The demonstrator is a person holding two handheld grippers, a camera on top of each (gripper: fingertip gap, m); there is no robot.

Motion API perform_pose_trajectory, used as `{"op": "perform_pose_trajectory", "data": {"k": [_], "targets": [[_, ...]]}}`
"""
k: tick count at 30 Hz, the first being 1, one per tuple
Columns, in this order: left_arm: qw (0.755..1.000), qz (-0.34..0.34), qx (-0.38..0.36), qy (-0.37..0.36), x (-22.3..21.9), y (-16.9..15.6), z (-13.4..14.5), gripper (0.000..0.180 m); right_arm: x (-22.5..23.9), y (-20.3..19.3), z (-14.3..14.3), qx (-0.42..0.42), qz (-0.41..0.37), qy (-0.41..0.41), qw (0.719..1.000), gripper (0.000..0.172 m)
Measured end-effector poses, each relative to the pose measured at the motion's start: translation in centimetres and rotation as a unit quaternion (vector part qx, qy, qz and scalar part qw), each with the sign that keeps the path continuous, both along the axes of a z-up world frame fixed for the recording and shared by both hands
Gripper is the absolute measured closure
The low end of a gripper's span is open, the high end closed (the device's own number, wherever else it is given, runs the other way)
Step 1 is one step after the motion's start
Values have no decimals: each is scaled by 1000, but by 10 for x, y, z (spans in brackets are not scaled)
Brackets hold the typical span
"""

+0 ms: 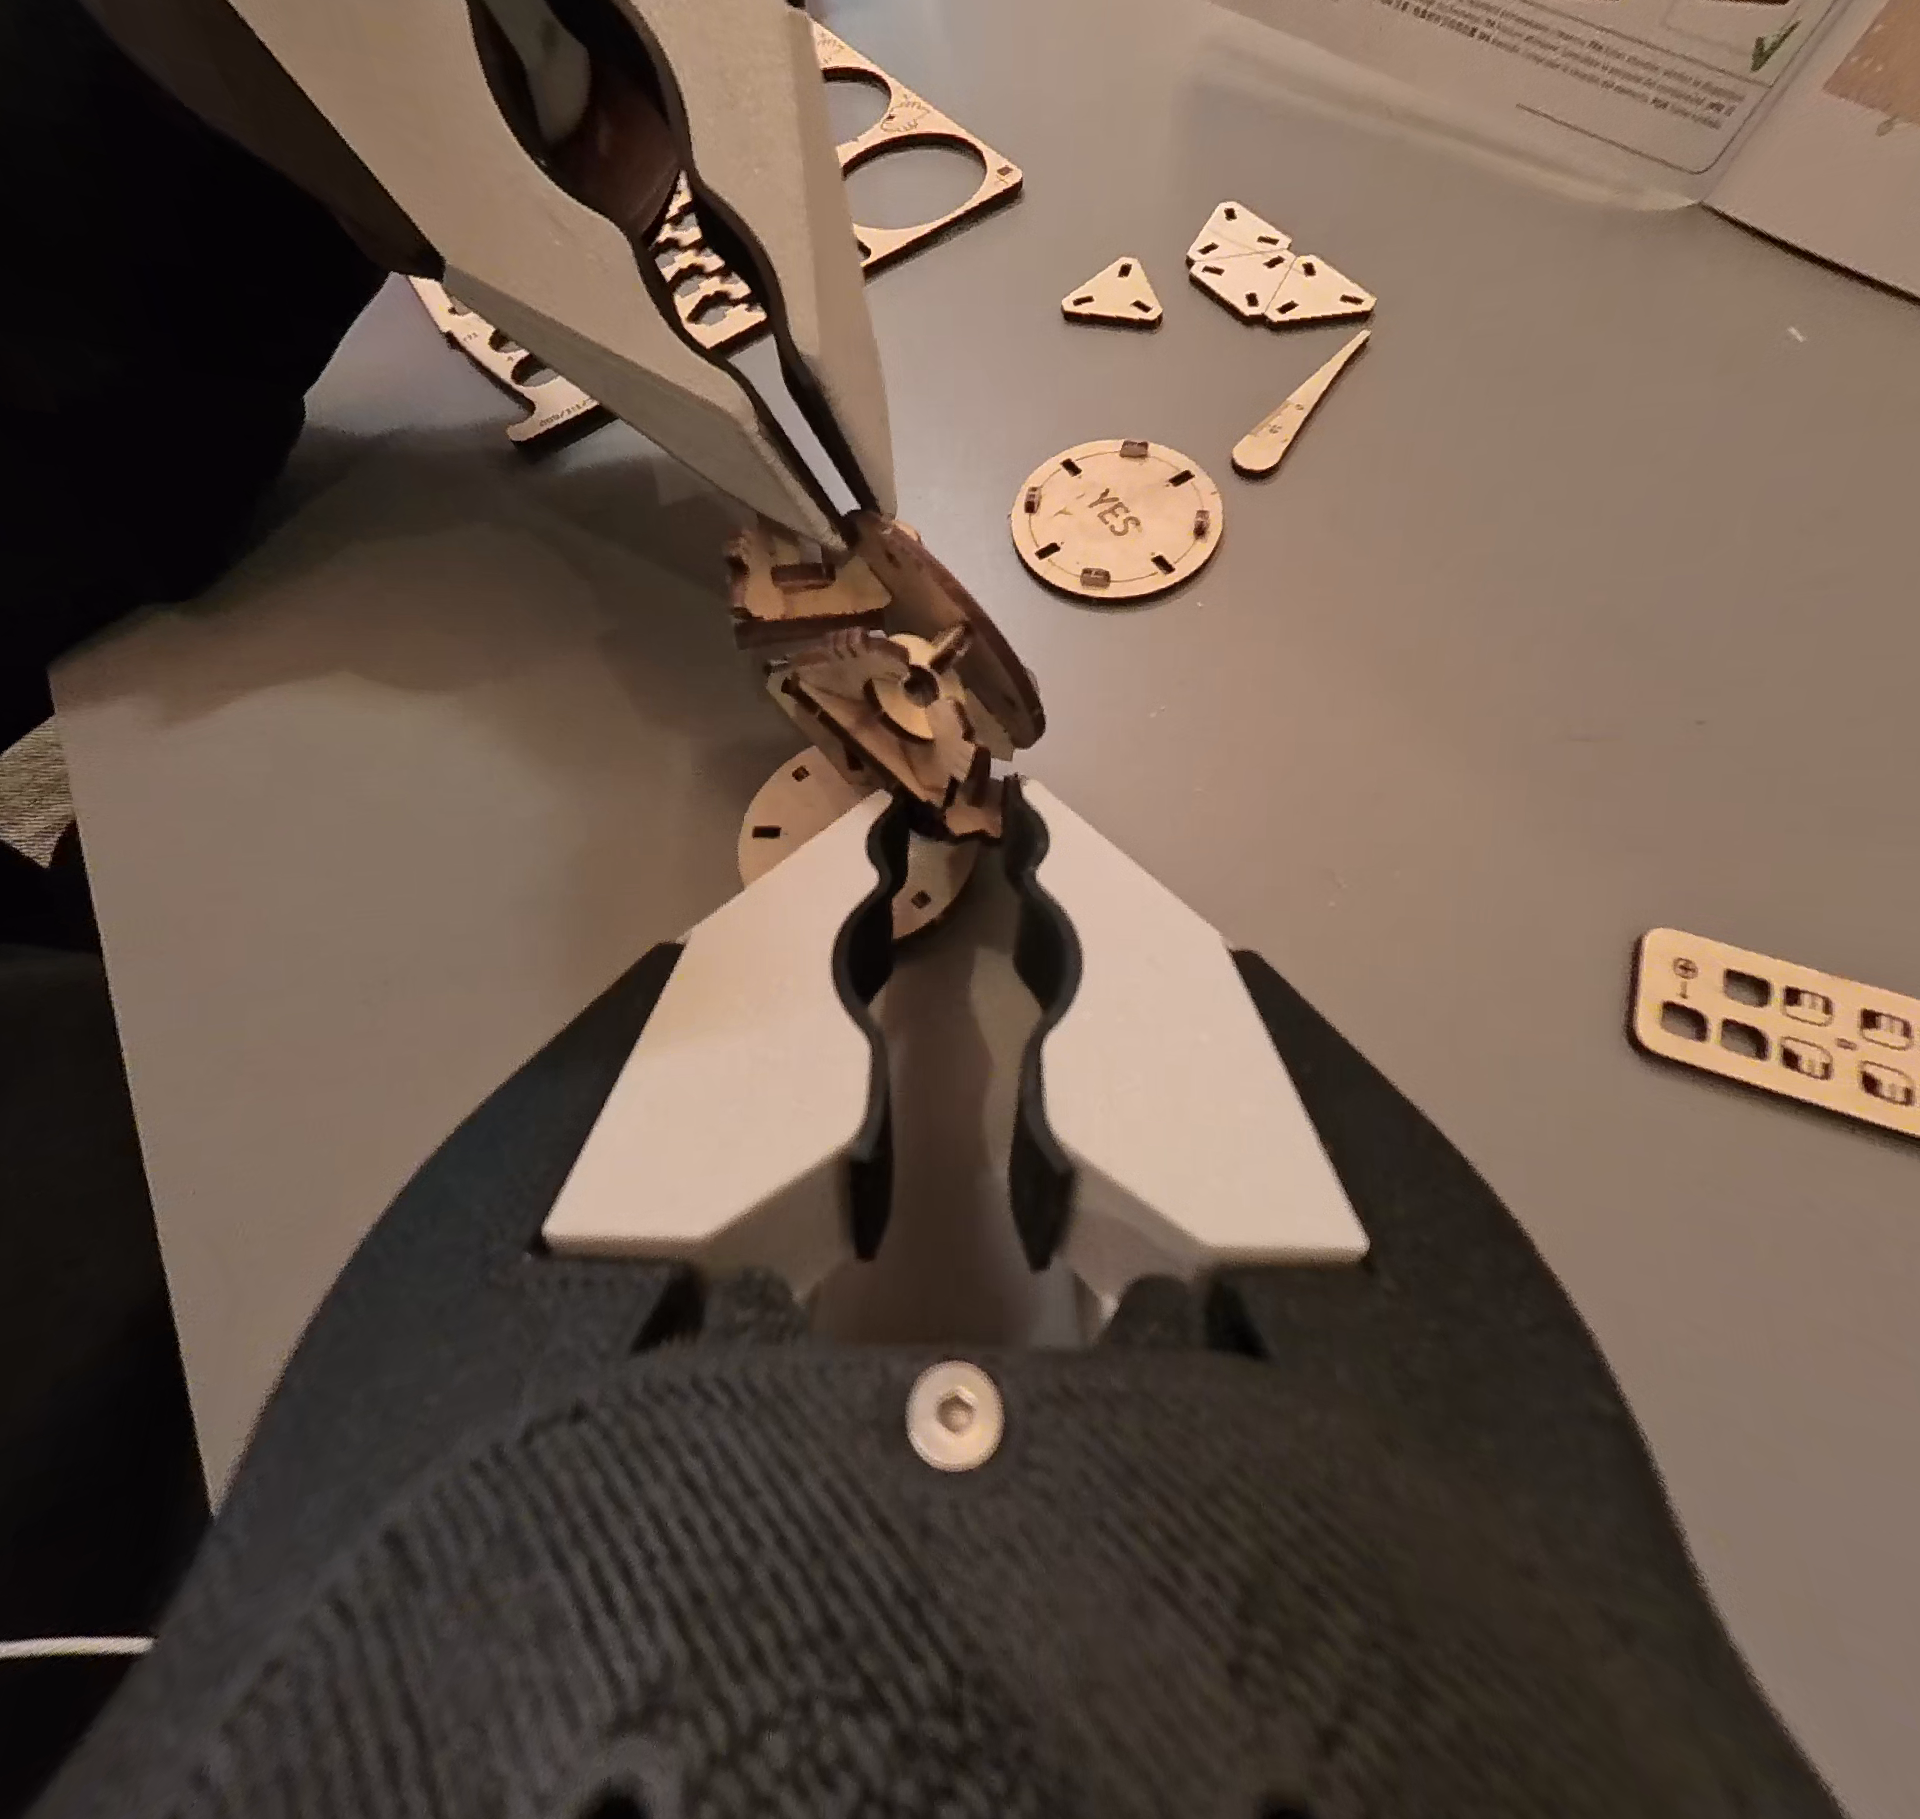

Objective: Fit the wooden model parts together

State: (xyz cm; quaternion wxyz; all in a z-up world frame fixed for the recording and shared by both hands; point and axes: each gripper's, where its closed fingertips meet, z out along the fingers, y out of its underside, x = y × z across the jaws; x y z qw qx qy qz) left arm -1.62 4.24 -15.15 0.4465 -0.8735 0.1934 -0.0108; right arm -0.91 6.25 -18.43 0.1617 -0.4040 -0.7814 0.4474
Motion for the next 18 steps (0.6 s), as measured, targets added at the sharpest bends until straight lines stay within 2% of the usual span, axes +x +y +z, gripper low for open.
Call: {"op": "perform_pose_trajectory", "data": {"k": [18], "targets": [[1000, -10, 4, 10, 4, 0, 1, 180, 5, -1, 3, 17, -15, 24, 999, 159]]}}
